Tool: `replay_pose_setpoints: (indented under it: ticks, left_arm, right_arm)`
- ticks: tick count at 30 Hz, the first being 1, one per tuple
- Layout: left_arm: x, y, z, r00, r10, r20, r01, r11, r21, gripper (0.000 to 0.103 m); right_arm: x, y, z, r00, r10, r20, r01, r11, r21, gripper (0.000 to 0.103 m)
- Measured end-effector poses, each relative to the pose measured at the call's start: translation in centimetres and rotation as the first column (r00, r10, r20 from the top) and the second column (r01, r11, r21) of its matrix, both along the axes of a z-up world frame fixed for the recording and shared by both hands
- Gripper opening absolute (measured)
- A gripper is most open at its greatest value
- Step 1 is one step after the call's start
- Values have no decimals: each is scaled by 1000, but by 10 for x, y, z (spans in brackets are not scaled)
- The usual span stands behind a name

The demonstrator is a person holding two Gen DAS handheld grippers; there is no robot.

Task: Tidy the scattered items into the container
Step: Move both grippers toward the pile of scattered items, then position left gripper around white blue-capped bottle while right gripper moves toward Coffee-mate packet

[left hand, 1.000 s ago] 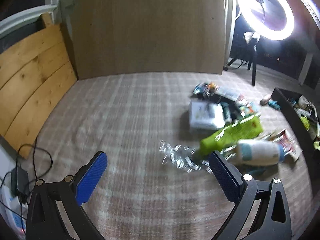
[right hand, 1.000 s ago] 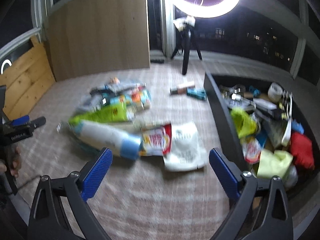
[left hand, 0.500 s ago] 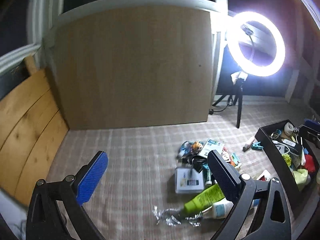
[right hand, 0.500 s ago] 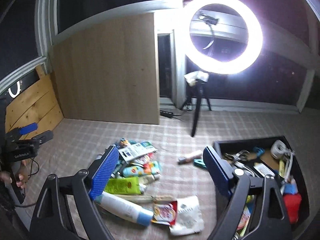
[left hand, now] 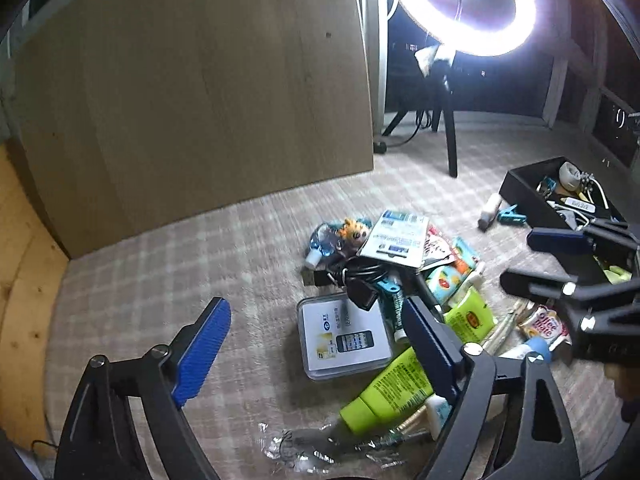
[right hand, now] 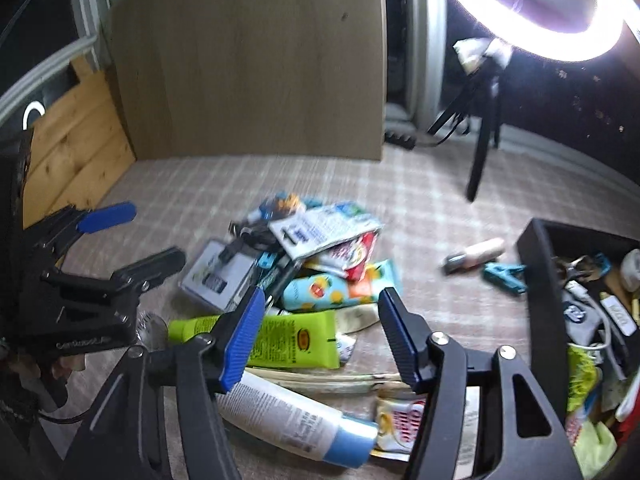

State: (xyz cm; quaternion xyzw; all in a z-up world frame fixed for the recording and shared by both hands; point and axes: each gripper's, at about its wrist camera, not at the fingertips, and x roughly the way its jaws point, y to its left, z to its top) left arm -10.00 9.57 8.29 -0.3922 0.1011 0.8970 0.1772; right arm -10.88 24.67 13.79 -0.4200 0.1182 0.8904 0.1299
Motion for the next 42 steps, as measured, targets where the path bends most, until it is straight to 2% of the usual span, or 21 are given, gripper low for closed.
replay_pose_setpoints:
  ticks: [3, 4, 8, 12, 22, 26, 31, 33, 37, 40, 42]
  left_arm:
    - [-8, 6, -9, 1000, -18, 21, 18, 1000, 3, 77]
    - [-9, 8, -12, 999, -27, 26, 27, 1000, 5, 77]
    - [-10, 17, -18, 996, -87, 29, 87, 996, -2, 76]
    - [-16, 25, -24, 992, -120, 25, 121, 991, -54, 71]
    - [-27, 24, -32, 990, -133, 44, 135, 989, -58, 66]
    - [-26, 22, -29, 989, -143, 43, 144, 989, -31, 66]
    - [-26, 25, -29, 984, -173, 48, 175, 983, -48, 66]
    - [-24, 25, -28, 982, -181, 47, 183, 982, -45, 66]
    - [-22, 25, -26, 980, -193, 49, 195, 980, -42, 67]
    - [-23, 29, -26, 979, -198, 55, 201, 979, -41, 67]
    - [-24, 30, -26, 978, -201, 62, 203, 979, -36, 67]
  right_arm:
    - [-12, 2, -12, 999, 21, 34, -20, 1000, -20, 45]
    - [-16, 3, -15, 999, 31, 40, -30, 999, -34, 44]
    - [-22, 0, -23, 998, 51, 42, -49, 997, -60, 44]
    - [-30, -3, -30, 996, 70, 63, -66, 996, -64, 44]
    - [-47, -10, -39, 987, 120, 105, -115, 992, -54, 43]
    - [-48, -7, -35, 987, 122, 106, -115, 991, -67, 43]
    - [-51, -10, -35, 977, 164, 140, -163, 987, -18, 41]
    - [-49, -5, -30, 977, 171, 128, -170, 985, -17, 39]
    - [-46, 19, -19, 984, 130, 123, -133, 991, 18, 39]
    - [-55, 40, -19, 977, 158, 141, -155, 987, -35, 46]
    - [-63, 47, -17, 971, 196, 134, -191, 980, -52, 64]
